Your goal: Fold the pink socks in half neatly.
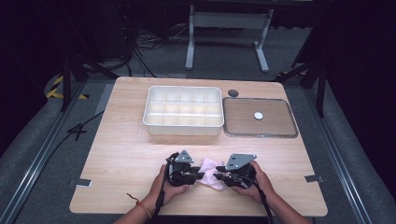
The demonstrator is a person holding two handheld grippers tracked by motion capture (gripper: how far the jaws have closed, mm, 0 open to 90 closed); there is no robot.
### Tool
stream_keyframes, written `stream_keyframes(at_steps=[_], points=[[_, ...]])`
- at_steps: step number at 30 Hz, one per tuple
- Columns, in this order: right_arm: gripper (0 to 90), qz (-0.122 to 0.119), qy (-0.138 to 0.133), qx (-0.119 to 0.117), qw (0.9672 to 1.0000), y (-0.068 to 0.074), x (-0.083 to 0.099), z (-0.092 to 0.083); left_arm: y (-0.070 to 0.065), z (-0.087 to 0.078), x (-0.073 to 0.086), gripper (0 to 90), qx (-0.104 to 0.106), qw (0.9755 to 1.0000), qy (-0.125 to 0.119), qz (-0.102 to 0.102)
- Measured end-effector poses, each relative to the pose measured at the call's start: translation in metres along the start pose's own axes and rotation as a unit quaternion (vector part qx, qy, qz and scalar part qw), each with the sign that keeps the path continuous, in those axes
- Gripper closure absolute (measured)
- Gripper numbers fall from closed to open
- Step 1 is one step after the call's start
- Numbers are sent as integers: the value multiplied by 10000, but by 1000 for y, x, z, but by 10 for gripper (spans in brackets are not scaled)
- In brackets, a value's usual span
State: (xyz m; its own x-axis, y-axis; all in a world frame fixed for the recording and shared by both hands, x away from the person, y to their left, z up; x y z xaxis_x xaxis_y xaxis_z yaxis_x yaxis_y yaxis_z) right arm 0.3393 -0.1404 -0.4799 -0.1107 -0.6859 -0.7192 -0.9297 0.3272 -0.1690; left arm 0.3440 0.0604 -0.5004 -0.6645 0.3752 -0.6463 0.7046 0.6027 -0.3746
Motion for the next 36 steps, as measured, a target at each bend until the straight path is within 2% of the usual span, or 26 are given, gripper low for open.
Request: stream_keyframes(at_steps=[3, 9, 12, 14, 16, 18, 20, 22, 25, 29, 33, 36], points=[[744, 35, -37, 100, 9999, -2, -1, 1, 0, -1, -1, 720, -13, 10000, -58, 0], [762, 25, 175, -21, 9998, 0, 1, 13, -1, -4, -3, 808, 76, 9998, -187, -11], [710, 27, 184, -58, 9998, 0, 1, 11, -2, -3, -4, 828, 53, 9997, -210, 99], [713, 51, 38, -15, 10000, -1, -2, 5, -3, -3, -4, 830, 49, 9996, -217, 172], [755, 111, -185, 60, 9997, -2, -7, -3, -3, -3, -4, 830, 47, 9996, -197, 171], [787, 96, -297, 138, 9994, -1, -11, -5, -3, -3, -5, 830, 44, 9996, -210, 178], [811, -31, -208, 95, 9997, 3, -12, -1, -4, -3, -5, 830, 21, 9995, -243, 189], [825, -51, -118, 61, 9999, 4, -11, 2, -5, -4, -5, 830, 14, 9995, -243, 198], [849, -72, 222, -83, 9997, 6, -4, 14, -5, -6, -6, 833, 17, 9992, -289, 269], [850, -22, 184, -100, 9998, 6, -1, 16, -7, -8, -7, 836, 55, 9990, -359, 273], [852, -139, 219, -7, 9997, 9, -2, 17, -10, -10, -9, 837, 98, 9986, -420, 298], [853, -119, 182, 4, 9998, 9, -2, 19, -11, -11, -9, 838, 151, 9983, -492, 265]])
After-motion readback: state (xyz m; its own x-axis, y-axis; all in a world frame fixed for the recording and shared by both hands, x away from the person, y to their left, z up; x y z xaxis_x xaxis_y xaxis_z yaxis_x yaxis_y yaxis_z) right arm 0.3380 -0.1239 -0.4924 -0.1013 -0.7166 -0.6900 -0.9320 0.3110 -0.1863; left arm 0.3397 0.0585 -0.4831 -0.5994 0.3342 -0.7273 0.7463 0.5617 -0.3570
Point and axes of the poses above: each handheld gripper's, and its own axes: z roughly forward along the jaws, x roughly out of its underside, y roughly to its left, the point moved 3 cm from there along z, roughly forward along the jaws, and after that the axes turned 9 degrees about -z, right-handed, at the moved point
